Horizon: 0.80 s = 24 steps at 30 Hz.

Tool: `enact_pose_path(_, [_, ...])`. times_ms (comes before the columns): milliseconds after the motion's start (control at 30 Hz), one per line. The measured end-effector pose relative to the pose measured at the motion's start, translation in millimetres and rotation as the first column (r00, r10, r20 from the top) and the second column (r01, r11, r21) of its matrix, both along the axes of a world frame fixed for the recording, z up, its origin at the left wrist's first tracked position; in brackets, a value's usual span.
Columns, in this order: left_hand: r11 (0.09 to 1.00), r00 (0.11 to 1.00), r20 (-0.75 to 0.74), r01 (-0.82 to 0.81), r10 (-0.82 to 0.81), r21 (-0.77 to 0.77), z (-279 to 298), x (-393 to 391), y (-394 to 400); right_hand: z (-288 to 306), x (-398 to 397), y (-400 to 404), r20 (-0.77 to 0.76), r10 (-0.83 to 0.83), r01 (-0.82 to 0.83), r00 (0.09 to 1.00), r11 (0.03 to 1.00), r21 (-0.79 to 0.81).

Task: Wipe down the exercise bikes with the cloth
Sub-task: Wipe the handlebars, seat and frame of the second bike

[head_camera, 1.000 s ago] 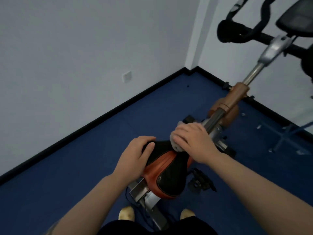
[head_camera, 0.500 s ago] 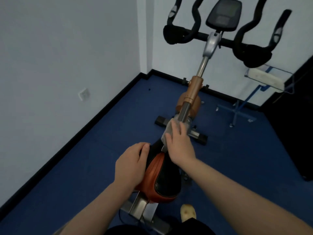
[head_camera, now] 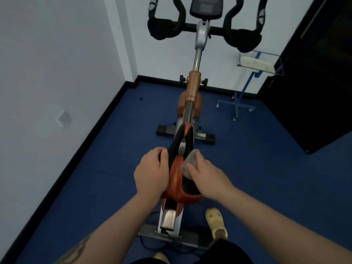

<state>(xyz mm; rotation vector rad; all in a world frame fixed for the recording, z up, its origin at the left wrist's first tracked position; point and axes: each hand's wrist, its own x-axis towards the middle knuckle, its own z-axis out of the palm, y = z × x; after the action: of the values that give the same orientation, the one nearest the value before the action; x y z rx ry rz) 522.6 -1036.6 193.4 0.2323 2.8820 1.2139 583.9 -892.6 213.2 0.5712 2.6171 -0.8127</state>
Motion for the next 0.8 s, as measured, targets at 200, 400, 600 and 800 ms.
enact_pose_path(200, [1.000,1.000,0.004,0.016,-0.016,0.023,-1.2,1.4,-2.9,1.8,5.3,-26.4,-0.138,-0.170,0.164,0.976,0.985,-0.055])
enact_pose_path(400, [1.000,1.000,0.010,0.019,-0.019,0.021,-0.8,1.1,-2.5,-0.1,26.9,-45.3,-0.202,-0.080,0.113,0.976,0.981,0.160])
enact_pose_path(600, [0.999,0.999,0.002,0.033,-0.033,0.025,-0.5,2.7,-2.9,1.0,28.3,-64.3,-0.221,-0.083,0.143,0.972,0.952,0.272])
enact_pose_path(800, [0.999,0.999,-0.012,0.031,-0.030,0.010,0.9,2.8,0.6,9.9,-14.2,-37.8,-0.069,-0.198,0.205,0.978,0.971,0.122])
